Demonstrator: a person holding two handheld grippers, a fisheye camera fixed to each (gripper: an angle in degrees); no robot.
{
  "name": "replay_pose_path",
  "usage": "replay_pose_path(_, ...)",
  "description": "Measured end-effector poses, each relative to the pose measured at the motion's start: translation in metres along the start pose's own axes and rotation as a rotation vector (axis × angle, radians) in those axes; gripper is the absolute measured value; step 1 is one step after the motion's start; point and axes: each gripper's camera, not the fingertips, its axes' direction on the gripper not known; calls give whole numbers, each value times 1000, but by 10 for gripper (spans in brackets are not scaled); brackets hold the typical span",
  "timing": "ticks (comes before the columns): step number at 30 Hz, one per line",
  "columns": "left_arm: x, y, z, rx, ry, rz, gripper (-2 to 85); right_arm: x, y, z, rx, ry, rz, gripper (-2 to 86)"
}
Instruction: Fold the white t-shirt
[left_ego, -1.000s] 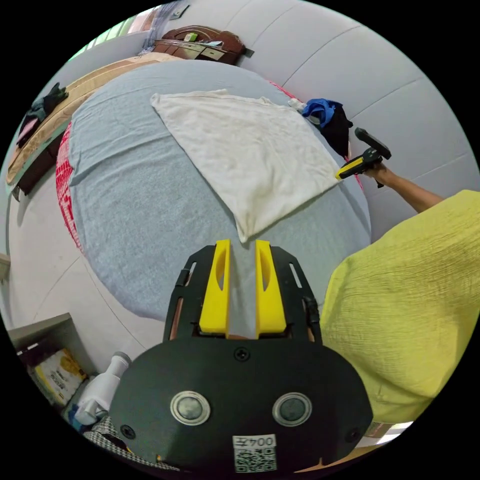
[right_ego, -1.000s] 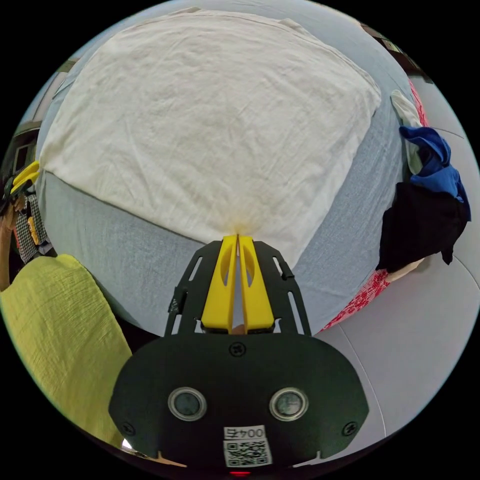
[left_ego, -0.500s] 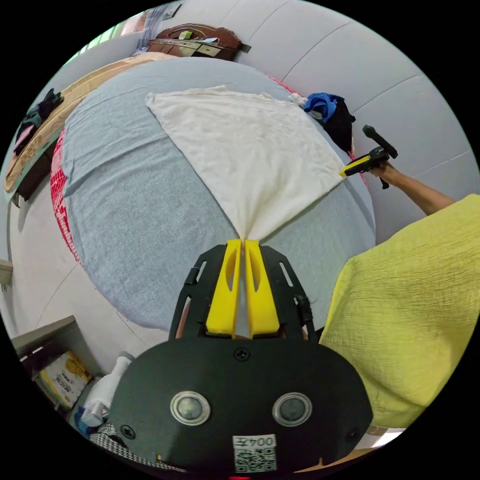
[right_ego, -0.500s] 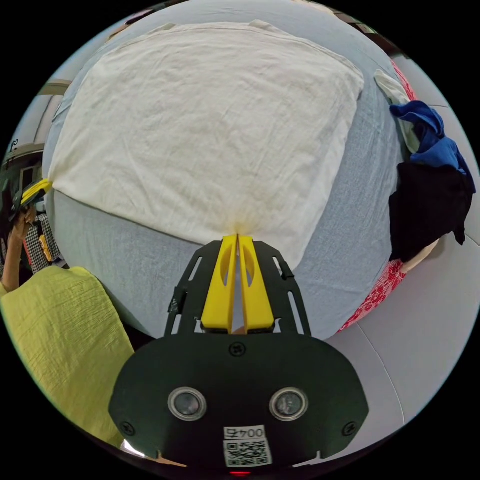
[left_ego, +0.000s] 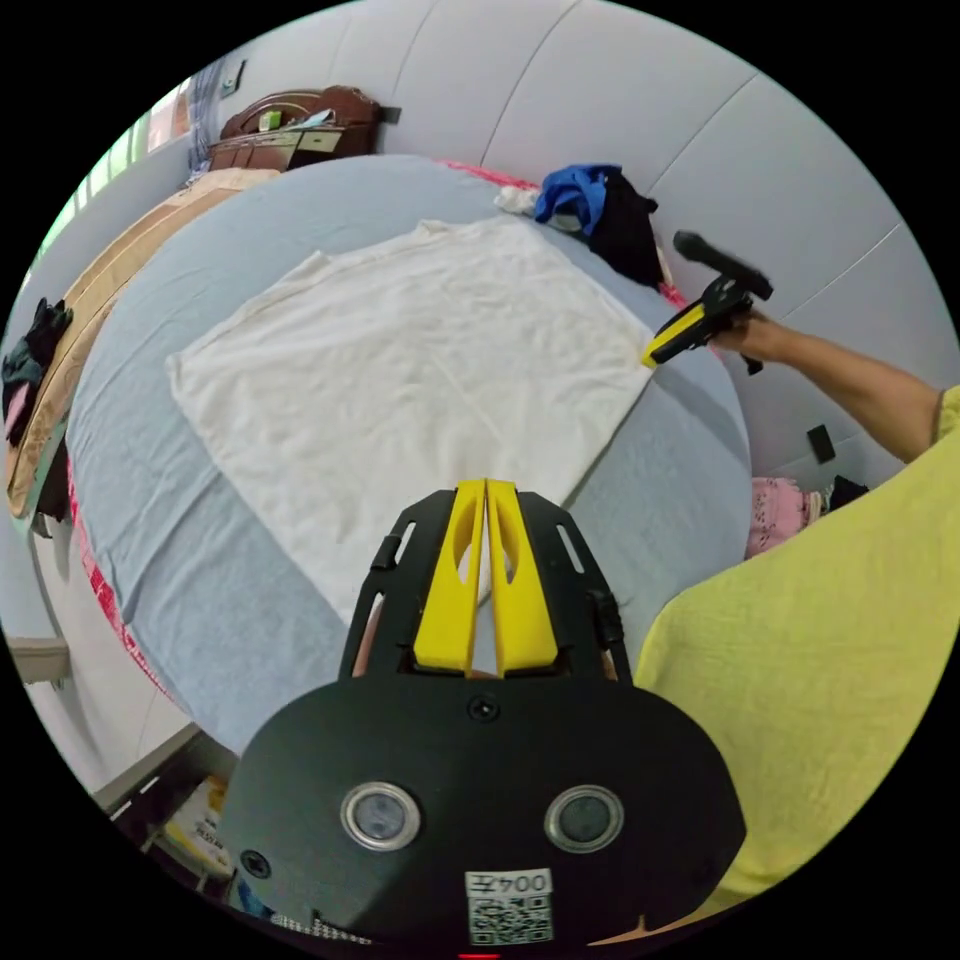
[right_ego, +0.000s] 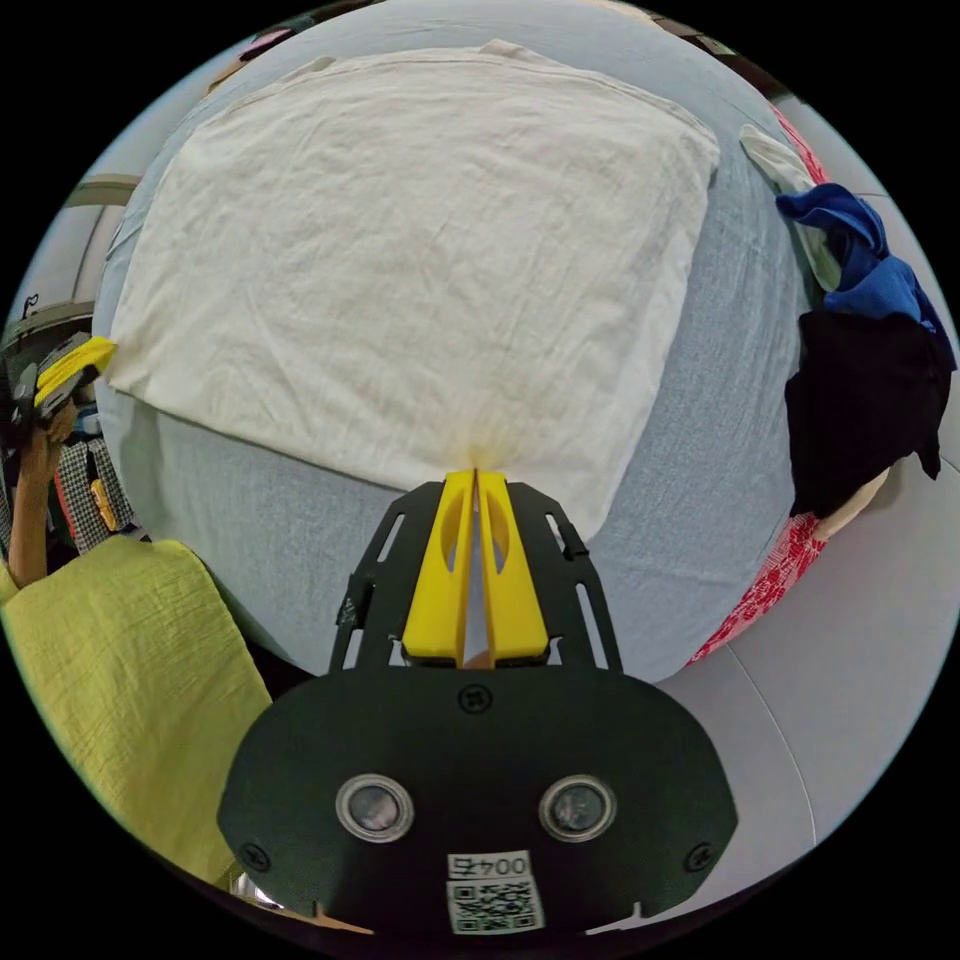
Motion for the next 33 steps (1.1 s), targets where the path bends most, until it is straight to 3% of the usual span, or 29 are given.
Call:
replay_pose_path(6,27,-12,49,-55,-23,-93,1,5,16,-13,-2,55,-104,-8)
replay_pose_path(21,78,-44,128,-170,-217,-241,2,79,94,-46,120,-101,-69,-8)
replay_pose_path(27,89,-45,153,-177,-229,-297,2,114,149,-52,271,-172,-10,-7)
replay_pose_path(30,98,-49,166,-204,-252,-294,2,149,173,-54,294,-306,-25,-4)
replay_pose_path(33,105,-49,178,-216,-264,-294,2,187,223,-64,482,-373,-16,11)
